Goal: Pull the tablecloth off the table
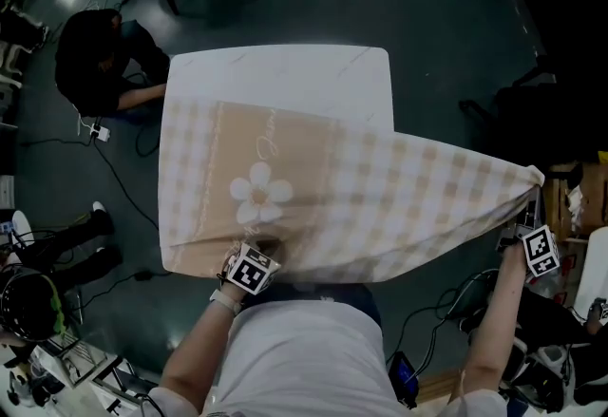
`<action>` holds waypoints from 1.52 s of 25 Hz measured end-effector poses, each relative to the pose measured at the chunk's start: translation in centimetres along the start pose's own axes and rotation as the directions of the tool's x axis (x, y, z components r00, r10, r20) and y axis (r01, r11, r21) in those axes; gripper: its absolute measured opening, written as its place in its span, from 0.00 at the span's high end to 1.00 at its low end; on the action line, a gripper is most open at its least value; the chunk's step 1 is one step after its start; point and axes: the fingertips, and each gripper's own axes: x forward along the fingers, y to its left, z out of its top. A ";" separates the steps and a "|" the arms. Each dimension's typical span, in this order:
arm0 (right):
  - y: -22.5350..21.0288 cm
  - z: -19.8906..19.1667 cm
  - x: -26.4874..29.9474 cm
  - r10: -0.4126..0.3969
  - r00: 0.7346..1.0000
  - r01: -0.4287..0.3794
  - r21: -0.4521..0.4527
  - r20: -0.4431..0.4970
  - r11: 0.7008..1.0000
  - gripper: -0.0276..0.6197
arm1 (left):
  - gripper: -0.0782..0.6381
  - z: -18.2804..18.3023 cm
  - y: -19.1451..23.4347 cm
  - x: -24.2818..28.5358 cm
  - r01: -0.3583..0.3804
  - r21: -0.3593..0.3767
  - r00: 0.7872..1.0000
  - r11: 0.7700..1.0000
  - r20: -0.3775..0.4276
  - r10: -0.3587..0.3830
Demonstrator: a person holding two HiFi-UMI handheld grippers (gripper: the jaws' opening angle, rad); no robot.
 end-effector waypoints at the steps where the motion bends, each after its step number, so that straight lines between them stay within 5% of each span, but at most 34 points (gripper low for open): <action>1: -0.3 0.0 -0.1 -0.003 1.000 0.003 -0.009 -0.005 1.000 0.92 | 0.87 0.5 0.2 -0.4 0.007 0.005 1.000 1.000 0.018 -0.007; 4: -0.5 -0.2 -0.7 -0.023 1.000 0.023 -0.005 0.004 1.000 0.92 | 0.87 2.1 3.1 -2.8 -0.024 -0.042 0.995 0.999 0.091 0.027; 8: 1.4 -1.0 -1.3 -0.018 1.000 0.018 -0.062 -0.001 0.998 0.92 | 0.86 3.1 11.8 -6.7 -0.198 -0.086 0.969 0.976 0.130 0.208; 11: 4.8 -2.3 -1.8 0.015 1.000 -0.019 -0.163 -0.027 0.986 0.92 | 0.65 3.1 18.6 -8.4 -0.320 -0.114 0.935 0.940 0.123 0.333; 16: 13.4 -4.0 -2.6 0.085 0.995 -0.100 -0.328 -0.059 0.940 0.92 | 0.53 3.7 25.9 -9.1 -0.436 -0.116 0.889 0.893 0.100 0.447; 20: 21.6 -7.1 -3.7 0.179 0.974 -0.223 -0.433 -0.142 0.873 0.92 | 0.50 4.4 29.8 -8.3 -0.451 -0.105 0.881 0.886 0.104 0.461; 24: 28.8 -10.6 -4.9 0.265 0.938 -0.339 -0.436 -0.223 0.834 0.92 | 0.49 5.1 33.1 -7.9 -0.471 -0.102 0.873 0.876 0.091 0.480; 30: 36.1 -14.6 -7.6 0.362 0.881 -0.463 -0.396 -0.306 0.793 0.92 | 0.49 5.0 34.4 -6.4 -0.374 -0.165 0.918 0.913 0.072 0.389; 33: 37.7 -15.7 -8.7 0.394 0.857 -0.505 -0.388 -0.332 0.771 0.92 | 0.57 5.1 33.8 -6.1 -0.338 -0.207 0.923 0.918 0.118 0.366; 36: 38.3 -16.3 -9.4 0.410 0.847 -0.521 -0.370 -0.339 0.770 0.92 | 0.85 5.1 32.1 -5.7 -0.333 -0.225 0.923 0.916 0.123 0.366; 38: 38.5 -16.4 -9.8 0.415 0.844 -0.524 -0.358 -0.340 0.773 0.92 | 0.87 5.2 30.3 -5.2 -0.301 -0.250 0.928 0.920 0.145 0.343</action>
